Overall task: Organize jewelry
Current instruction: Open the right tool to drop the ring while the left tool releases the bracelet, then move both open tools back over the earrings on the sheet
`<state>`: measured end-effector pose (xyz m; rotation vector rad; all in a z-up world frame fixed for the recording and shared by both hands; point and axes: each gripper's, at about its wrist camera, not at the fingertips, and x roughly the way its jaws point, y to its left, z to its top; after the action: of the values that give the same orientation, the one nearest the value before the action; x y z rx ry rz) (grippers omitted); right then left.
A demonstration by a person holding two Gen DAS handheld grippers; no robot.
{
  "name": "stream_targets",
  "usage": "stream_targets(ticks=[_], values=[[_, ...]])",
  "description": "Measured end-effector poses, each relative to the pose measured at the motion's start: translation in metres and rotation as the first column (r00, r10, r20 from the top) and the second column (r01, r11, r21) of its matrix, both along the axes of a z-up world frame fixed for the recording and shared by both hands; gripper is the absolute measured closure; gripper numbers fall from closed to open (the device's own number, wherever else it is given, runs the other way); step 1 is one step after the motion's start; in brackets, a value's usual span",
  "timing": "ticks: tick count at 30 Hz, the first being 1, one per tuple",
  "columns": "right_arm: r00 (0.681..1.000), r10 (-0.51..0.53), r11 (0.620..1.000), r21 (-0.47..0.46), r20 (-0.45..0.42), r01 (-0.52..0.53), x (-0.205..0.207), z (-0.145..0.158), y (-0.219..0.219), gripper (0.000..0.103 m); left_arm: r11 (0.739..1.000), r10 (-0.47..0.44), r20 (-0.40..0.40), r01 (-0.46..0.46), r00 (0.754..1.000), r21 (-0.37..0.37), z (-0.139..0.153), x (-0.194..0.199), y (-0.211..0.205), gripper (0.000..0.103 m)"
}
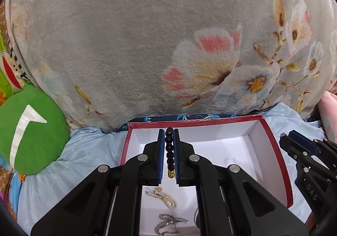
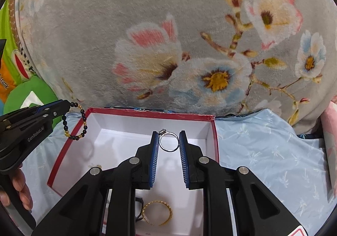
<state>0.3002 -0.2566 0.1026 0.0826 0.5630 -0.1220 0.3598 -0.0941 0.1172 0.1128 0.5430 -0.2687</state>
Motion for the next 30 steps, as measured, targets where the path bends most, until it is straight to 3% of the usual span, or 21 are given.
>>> stream_targets(ticks=[5, 7, 8, 9, 10, 12, 22, 30], values=[[1.0, -0.006, 0.999, -0.043, -0.002, 0.006, 0.019, -0.011, -0.002, 0.084, 1.0, -0.002, -0.004, 0.002, 1.0, -0.013, -0.01, 0.017, -0.006, 0.096], [1.0, 0.006, 1.0, -0.016, -0.003, -0.006, 0.026, -0.014, -0.005, 0.083, 1.0, 0.004, 0.009, -0.004, 1.0, -0.011, -0.011, 0.021, -0.008, 0.095], [1.0, 0.013, 1.0, -0.009, -0.002, -0.013, 0.027, -0.014, -0.006, 0.076, 1.0, 0.021, 0.028, -0.021, 0.999, -0.007, -0.011, 0.023, -0.009, 0.092], [1.0, 0.004, 1.0, -0.014, 0.003, -0.004, 0.029, -0.015, -0.007, 0.066, 1.0, 0.026, 0.035, -0.025, 0.999, -0.008, -0.011, 0.023, -0.01, 0.078], [1.0, -0.007, 1.0, -0.02, 0.014, 0.007, 0.028, -0.014, -0.008, 0.062, 0.999, 0.032, 0.045, -0.031, 0.998, -0.012, -0.01, 0.023, -0.009, 0.052], [0.999, -0.017, 1.0, -0.018, 0.032, 0.017, 0.026, -0.012, -0.009, 0.06, 0.997, 0.075, 0.093, -0.073, 0.993, -0.025, -0.006, 0.018, -0.006, 0.028], [0.998, -0.01, 1.0, -0.007, 0.057, 0.011, 0.005, -0.006, -0.008, 0.06, 0.999, 0.047, 0.082, -0.045, 0.996, -0.017, -0.003, 0.006, -0.001, 0.028], [0.998, -0.001, 1.0, -0.024, 0.058, 0.002, -0.043, -0.003, 0.002, 0.06, 0.999, 0.03, 0.059, -0.031, 0.998, 0.027, -0.007, -0.041, 0.023, 0.028]])
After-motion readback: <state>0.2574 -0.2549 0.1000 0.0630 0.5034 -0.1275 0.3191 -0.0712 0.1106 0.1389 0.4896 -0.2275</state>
